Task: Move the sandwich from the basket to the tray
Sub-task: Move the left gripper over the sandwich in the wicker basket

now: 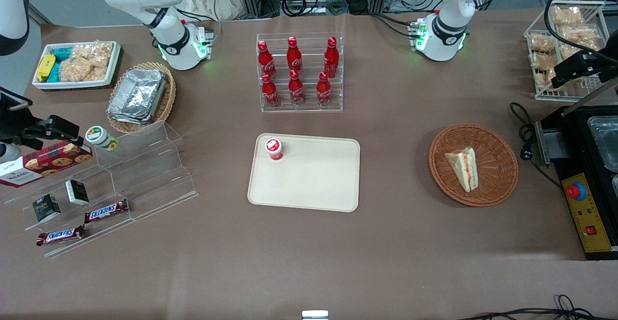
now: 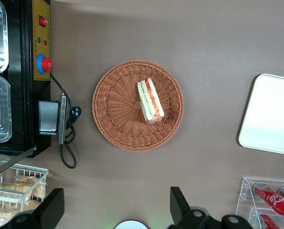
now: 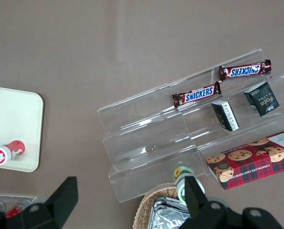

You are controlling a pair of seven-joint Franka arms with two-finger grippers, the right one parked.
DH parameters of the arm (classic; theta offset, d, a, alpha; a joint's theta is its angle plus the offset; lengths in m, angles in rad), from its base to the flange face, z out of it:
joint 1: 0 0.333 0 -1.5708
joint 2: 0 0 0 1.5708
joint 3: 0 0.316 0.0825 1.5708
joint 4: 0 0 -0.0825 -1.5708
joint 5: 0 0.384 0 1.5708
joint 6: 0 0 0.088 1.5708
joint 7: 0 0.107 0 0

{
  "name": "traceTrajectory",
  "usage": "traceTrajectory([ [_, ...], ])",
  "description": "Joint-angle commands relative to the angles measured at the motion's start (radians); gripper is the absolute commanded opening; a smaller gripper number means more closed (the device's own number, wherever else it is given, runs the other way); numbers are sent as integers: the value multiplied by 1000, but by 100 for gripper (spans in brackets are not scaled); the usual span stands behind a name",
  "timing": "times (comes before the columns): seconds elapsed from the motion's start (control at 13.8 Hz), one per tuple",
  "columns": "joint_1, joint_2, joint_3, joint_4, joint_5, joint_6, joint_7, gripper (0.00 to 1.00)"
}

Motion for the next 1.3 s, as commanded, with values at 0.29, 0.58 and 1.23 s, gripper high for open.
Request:
traceTrajectory([
  [0.29, -3, 5, -1, -20, 10, -12, 0, 100],
  [0.58, -6, 96, -7, -74, -10, 36, -116, 100],
  [1.23, -8, 254, -90, -426, 6, 563, -301, 100],
])
